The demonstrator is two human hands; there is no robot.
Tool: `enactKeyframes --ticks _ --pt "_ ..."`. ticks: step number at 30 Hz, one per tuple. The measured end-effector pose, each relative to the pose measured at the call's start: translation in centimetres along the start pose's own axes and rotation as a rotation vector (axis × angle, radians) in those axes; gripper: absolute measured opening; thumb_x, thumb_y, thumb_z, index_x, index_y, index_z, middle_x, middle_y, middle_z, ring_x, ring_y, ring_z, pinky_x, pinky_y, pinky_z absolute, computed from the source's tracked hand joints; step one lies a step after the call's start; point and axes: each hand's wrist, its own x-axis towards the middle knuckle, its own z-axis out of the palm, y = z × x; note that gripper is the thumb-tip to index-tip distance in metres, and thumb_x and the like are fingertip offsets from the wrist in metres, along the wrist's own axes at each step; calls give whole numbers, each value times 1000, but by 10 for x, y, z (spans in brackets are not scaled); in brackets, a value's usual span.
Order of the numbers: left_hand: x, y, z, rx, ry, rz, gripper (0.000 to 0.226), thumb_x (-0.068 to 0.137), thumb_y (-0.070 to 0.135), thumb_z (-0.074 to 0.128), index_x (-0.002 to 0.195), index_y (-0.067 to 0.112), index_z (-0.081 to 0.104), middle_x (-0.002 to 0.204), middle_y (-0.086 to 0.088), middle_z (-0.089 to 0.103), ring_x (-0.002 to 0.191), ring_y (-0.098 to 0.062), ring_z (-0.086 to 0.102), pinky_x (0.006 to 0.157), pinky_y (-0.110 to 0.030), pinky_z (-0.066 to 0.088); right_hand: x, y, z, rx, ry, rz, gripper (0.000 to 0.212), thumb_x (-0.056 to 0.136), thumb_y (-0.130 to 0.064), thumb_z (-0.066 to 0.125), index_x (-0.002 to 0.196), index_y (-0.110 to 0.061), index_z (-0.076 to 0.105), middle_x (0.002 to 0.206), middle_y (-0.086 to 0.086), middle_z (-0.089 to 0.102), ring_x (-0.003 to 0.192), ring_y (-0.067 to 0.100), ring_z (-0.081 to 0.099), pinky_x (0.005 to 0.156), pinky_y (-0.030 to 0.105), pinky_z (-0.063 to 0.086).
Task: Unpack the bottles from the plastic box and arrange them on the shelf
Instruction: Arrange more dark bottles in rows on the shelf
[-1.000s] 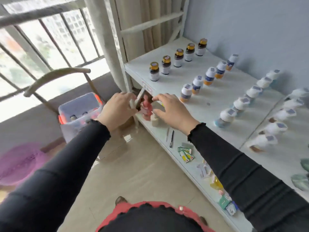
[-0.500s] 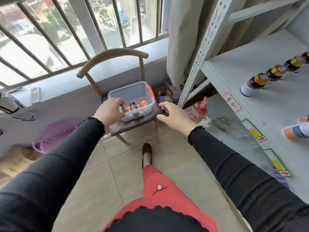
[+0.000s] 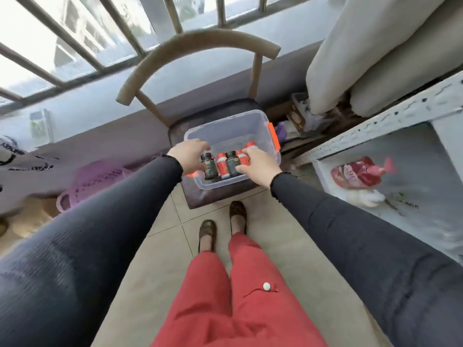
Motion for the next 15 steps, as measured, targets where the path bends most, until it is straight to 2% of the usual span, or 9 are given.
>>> enactKeyframes --ticks 6,9,12,15 --pt "72 -21 30 168 -158 148 58 88 30 71 142 21 51 135 -3 55 122 -26 55 95 -39 51 74 17 40 -77 -57 135 67 89 -39 72 142 -7 46 142 16 54 128 35 54 102 43 46" --pt "97 -26 46 318 -237 236 60 85 37 72 140 27 52 130 0 56 112 -25 61 85 -39 57 101 21 58 -137 -103 167 72 85 -43 75 140 -8 46 139 15 57 124 35 57 97 41 48" --pt "115 -32 58 394 -297 298 54 81 42 74 131 28 56 119 1 59 100 -24 64 72 -36 57 119 19 72 -178 -80 176 63 81 -42 77 127 -10 48 121 14 65 110 36 63 87 41 51" --pt "123 -33 60 383 -349 310 47 76 43 78 116 25 59 106 1 62 97 -26 63 78 -42 58 124 17 77 -178 -56 203 57 81 -36 76 123 -10 47 115 14 66 105 37 64 86 41 52"
